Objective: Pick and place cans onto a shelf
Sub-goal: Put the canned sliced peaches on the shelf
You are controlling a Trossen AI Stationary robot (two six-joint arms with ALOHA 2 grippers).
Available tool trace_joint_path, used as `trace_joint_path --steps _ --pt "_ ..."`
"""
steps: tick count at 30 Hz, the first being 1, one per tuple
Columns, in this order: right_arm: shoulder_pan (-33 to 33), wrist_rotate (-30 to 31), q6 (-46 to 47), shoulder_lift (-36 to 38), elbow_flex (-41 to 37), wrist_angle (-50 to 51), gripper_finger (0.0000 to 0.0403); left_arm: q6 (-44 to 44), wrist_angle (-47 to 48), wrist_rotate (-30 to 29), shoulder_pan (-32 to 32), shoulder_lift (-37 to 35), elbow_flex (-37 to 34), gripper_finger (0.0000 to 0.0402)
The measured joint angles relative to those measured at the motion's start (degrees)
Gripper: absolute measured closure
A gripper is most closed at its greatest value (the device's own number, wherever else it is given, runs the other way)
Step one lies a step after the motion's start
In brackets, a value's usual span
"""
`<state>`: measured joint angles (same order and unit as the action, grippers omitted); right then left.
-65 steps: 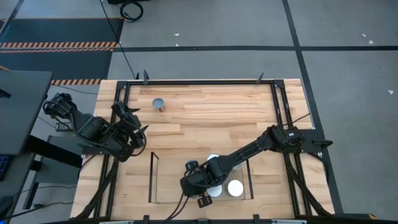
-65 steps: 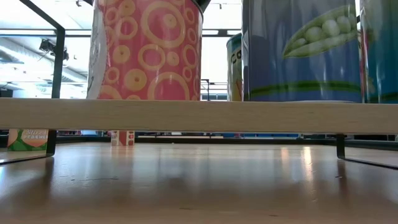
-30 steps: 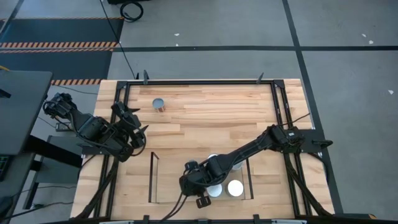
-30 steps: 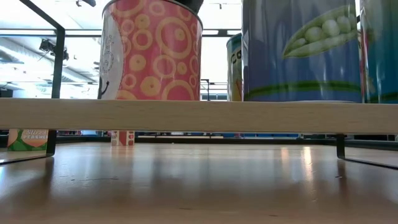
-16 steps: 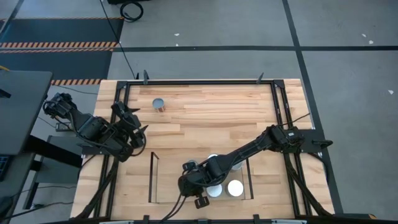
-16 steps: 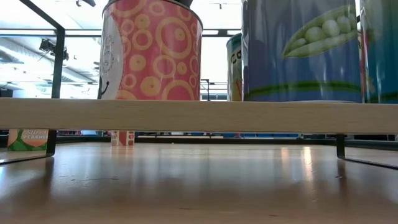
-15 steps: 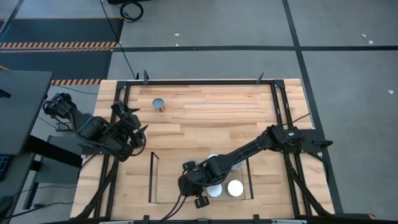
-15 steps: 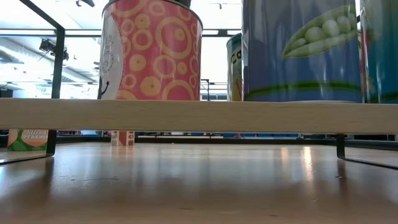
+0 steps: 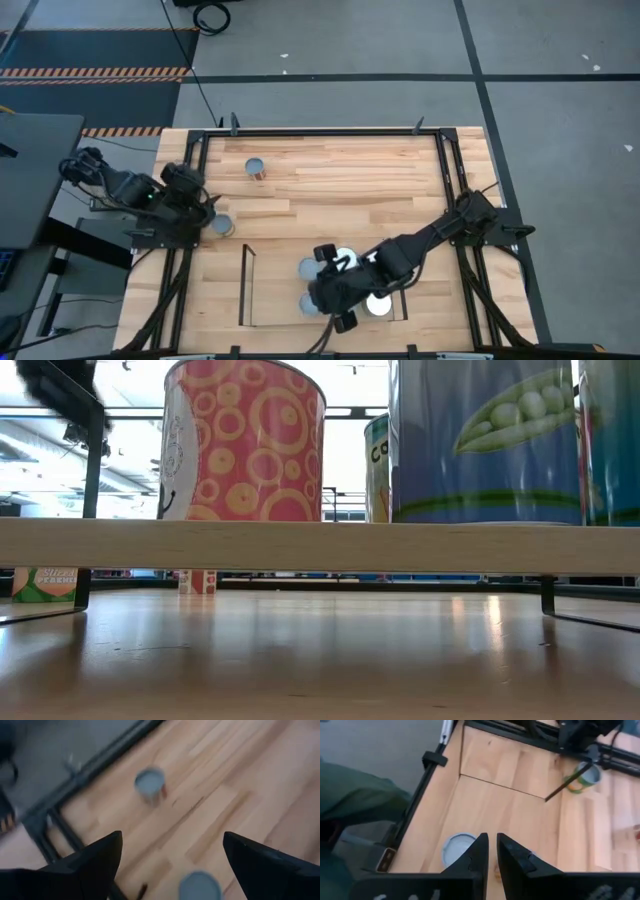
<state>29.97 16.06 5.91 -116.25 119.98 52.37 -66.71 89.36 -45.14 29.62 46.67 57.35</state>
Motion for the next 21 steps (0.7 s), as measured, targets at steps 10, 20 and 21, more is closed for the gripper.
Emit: trace_joint_path --steps 10,20,21 --pt "0.18 3.89 1.34 -0.07 -0.10 -3.90 0.0359 7.77 -18.89 15.63 -13.92 -1.44 -17.31 0.0053" --pt "0.25 3.84 1.44 -0.07 -0.10 -1.97 0.0359 22.87 -27.55 32.02 -41.75 8.23 -19.91 0.0053" --pt "0.29 3.82 1.43 -0.07 -0.10 -1.08 0.0359 23.95 -28.67 33.98 -42.99 9.14 -20.30 0.0052"
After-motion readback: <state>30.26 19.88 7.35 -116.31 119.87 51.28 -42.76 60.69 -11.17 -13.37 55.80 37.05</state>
